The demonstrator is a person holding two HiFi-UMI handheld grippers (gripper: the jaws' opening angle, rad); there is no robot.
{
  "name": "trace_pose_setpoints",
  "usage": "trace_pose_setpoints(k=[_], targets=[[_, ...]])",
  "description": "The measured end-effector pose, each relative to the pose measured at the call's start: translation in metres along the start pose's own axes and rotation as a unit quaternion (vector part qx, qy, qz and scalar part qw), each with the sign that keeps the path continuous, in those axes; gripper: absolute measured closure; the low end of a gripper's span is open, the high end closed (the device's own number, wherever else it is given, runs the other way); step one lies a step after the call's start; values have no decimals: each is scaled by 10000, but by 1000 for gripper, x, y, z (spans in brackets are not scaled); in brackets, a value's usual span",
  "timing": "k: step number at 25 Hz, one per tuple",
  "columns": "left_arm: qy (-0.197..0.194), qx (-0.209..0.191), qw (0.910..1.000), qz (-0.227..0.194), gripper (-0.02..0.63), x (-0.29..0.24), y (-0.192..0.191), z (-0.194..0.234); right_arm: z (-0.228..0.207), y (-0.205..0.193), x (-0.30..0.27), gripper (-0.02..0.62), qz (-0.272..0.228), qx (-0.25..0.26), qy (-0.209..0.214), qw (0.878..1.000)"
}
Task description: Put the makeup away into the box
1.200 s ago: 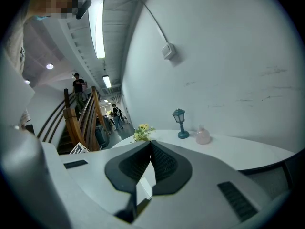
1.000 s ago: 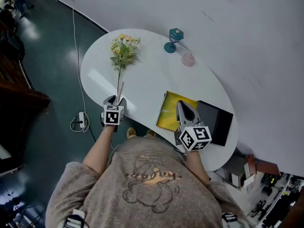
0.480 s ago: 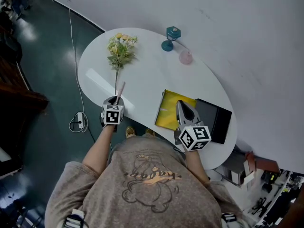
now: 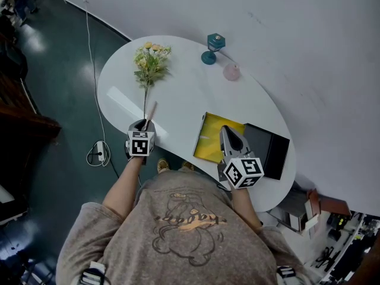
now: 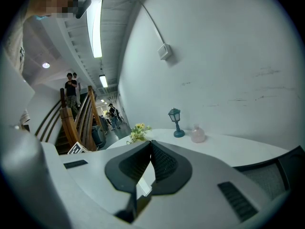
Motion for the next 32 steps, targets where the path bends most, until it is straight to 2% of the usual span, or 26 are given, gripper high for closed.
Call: trace_pose_setpoints(k=[5,11,17,24,32], targets=[[-43,35,9997,-229,528,5,14,-3,0,-1,1,592,-15,-4,6,10000],[-363,208,9975,-578,528,16,42,-12,-1,1,3,592,-50,2,-26,10000],[-696,106,9934,-907,528,25,72,-26,-5,4,5,592,-120,-14,-98,9999],[-1197,-139,9860,-1148,528,32,99,-57,-11,6,17,592,-244,-31,-281,9993],[-1902,-355,9728,-1271,528,31,124,-102,-25,4,40,592,-387,-144,-661,9970]])
Point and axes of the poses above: the fingertips, and each gripper's own axes: x backward along the fingers, z to its left, y out of its top, the point moved 9 cm from there along x, backward along the fingers, and after that the axes turned 6 degrees about -z, right-handed, at the moved point
